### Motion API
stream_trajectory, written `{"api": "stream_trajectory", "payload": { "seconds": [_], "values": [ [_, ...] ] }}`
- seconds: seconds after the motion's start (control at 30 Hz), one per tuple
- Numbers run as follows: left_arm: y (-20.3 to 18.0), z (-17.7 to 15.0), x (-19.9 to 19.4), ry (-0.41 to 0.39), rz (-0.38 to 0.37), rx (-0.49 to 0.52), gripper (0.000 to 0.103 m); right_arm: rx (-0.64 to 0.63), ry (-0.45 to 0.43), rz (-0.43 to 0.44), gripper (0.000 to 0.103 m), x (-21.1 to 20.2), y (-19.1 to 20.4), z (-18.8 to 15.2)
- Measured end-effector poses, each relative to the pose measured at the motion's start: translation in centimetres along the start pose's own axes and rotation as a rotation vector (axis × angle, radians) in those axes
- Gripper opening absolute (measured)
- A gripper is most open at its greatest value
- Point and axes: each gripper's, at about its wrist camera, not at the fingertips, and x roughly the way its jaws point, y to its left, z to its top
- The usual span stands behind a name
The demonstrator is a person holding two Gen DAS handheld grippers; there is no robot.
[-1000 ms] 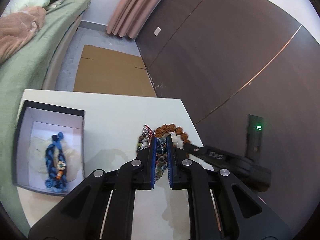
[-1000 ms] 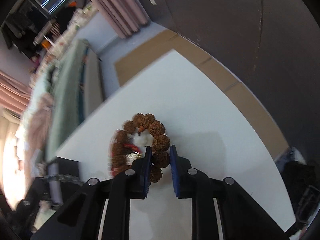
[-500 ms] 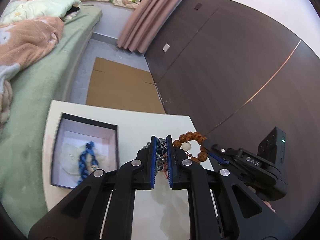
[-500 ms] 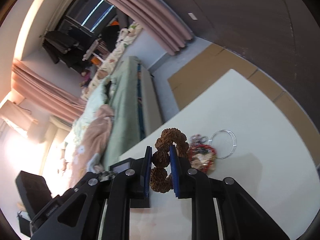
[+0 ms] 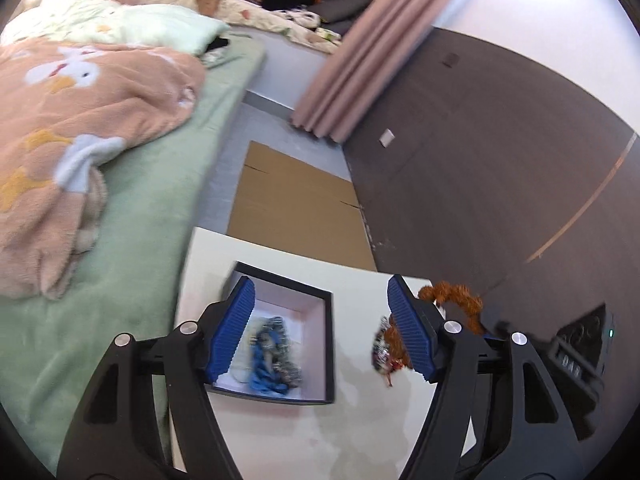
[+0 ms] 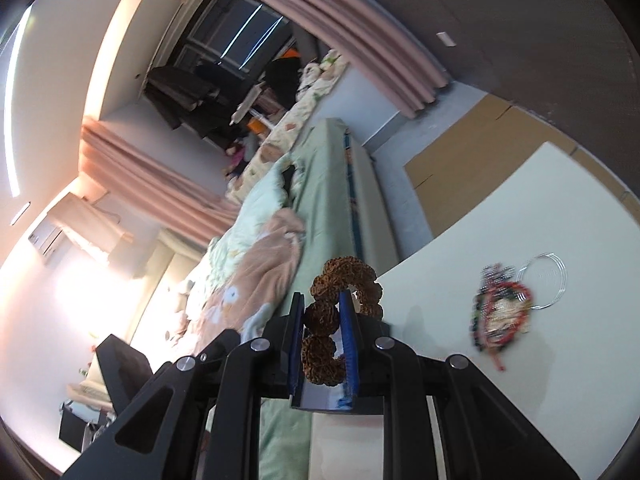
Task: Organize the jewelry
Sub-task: 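Carry the wooden bead bracelet into the black box and open the right tool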
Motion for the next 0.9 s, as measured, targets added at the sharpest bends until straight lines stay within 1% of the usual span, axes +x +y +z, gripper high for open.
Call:
{"api": "stream_trajectory", "payload": {
  "seconds": [0.13,0.2,0.33,0.4,0.43,0.47,0.5,0.53,0.57,0.6,0.63,0.73,0.8,0.83,0.9],
  "values": [
    [1.7,0.7,-0.5,-0.009,0.045,-0.036,0.07,-0.02,0.029,0.041,0.017,1.7,1.5,-1.0],
    [2.4,0.9,-0.7,-0.009,0.051,-0.052,0.073,-0.031,0.043,0.061,0.018,2.4,2.2,-1.5],
    [3.2,1.1,-1.2,-0.025,0.066,-0.065,0.075,-0.032,0.075,0.106,0.018,3.9,3.4,-2.2],
    [3.5,1.2,-1.4,-0.027,0.068,-0.071,0.076,-0.01,0.102,0.157,0.018,5.1,3.8,-2.7],
    [3.7,1.2,-1.4,-0.026,0.065,-0.077,0.076,-0.006,0.111,0.168,0.019,5.6,4.0,-2.8],
    [3.9,1.2,-1.5,-0.025,0.064,-0.082,0.076,-0.004,0.131,0.163,0.022,6.5,4.1,-2.9],
    [4.0,1.2,-1.5,-0.024,0.065,-0.086,0.076,-0.001,0.161,0.123,0.026,7.6,3.9,-3.1],
    [4.2,1.2,-1.7,-0.025,0.067,-0.089,0.076,0.004,0.182,0.094,0.056,8.3,3.8,-3.1],
    [4.3,1.3,-1.7,-0.025,0.068,-0.091,0.076,0.026,0.204,0.051,0.08,8.8,3.2,-3.2],
    [4.4,1.3,-1.7,-0.025,0.068,-0.094,0.076,0.046,0.185,0.024,0.082,8.6,2.6,-3.2],
    [4.5,1.4,-1.8,-0.025,0.069,-0.096,0.076,0.038,0.156,0.015,0.081,7.9,2.5,-3.1],
    [4.5,1.4,-1.8,-0.023,0.073,-0.095,0.076,0.008,0.141,-0.016,0.081,6.6,2.6,-2.5],
    [4.5,1.4,-1.7,-0.02,0.072,-0.092,0.076,-0.008,0.116,-0.043,0.081,5.2,2.5,-2.0],
    [4.5,1.4,-1.7,-0.018,0.07,-0.091,0.076,-0.013,0.112,-0.061,0.081,4.8,2.3,-1.9],
    [4.3,1.3,-1.6,-0.012,0.069,-0.084,0.076,-0.027,0.102,-0.129,0.083,3.6,1.8,-1.4]
  ]
}}
